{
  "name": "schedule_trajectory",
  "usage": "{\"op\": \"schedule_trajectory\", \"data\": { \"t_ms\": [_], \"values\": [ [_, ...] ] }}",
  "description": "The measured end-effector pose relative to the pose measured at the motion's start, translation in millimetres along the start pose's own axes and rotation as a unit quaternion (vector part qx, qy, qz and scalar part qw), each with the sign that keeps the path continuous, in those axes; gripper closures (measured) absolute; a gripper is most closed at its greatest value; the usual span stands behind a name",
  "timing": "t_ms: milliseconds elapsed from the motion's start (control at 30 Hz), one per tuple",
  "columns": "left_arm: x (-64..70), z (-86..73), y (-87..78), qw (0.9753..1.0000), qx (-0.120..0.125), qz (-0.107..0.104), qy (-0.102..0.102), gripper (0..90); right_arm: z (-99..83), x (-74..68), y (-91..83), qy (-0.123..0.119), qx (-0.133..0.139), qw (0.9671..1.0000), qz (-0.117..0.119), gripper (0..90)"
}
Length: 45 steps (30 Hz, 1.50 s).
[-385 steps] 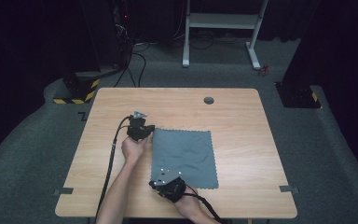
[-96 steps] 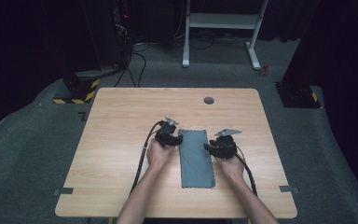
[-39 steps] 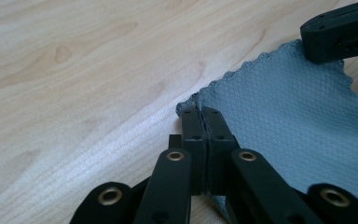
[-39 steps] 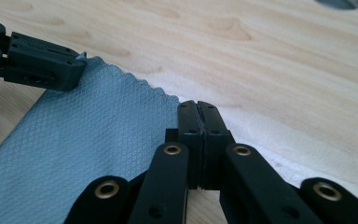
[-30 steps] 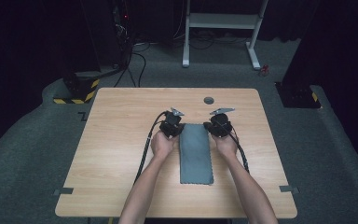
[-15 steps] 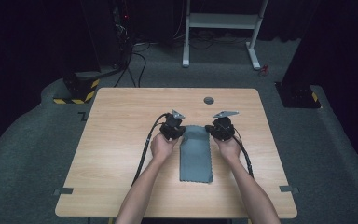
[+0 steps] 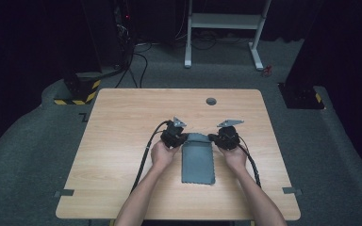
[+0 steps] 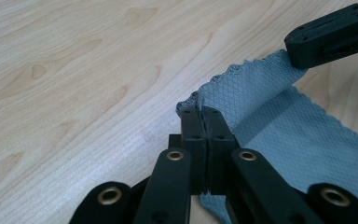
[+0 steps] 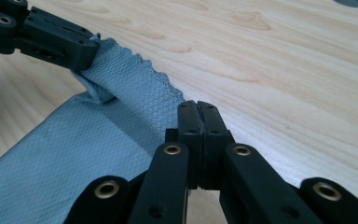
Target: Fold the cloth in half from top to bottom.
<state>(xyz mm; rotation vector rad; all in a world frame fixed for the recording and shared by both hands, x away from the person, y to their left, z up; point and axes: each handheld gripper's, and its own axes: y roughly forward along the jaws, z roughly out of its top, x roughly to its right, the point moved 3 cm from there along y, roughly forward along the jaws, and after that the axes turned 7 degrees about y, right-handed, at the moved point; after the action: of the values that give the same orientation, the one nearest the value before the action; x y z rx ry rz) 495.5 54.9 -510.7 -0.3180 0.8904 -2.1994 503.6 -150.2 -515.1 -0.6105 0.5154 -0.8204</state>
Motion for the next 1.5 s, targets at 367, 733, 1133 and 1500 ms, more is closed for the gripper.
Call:
{"op": "schedule_trajectory", "data": {
  "t_ms": [367,733,1133,1500],
  "values": [
    [7.5,-13.9,-4.0,0.9999,0.009,-0.013,-0.004,88.8,-12.7,-9.0,-6.1,-0.019,-0.006,0.9997,0.012,89.9],
    [15.9,-18.5,-10.5,0.9997,0.007,-0.015,0.017,88.9,-18.6,-14.2,-13.6,-0.022,-0.005,0.9996,0.019,89.8],
    [20.4,-24.2,-17.4,0.9994,0.016,-0.025,0.016,88.9,-27.5,-18.4,-19.0,-0.020,-0.001,0.9993,0.031,89.8],
    [23.1,-30.5,-21.3,0.9990,0.024,-0.035,0.011,88.9,-33.4,-21.7,-22.9,-0.031,0.002,0.9988,0.037,89.8]
  ]
}}
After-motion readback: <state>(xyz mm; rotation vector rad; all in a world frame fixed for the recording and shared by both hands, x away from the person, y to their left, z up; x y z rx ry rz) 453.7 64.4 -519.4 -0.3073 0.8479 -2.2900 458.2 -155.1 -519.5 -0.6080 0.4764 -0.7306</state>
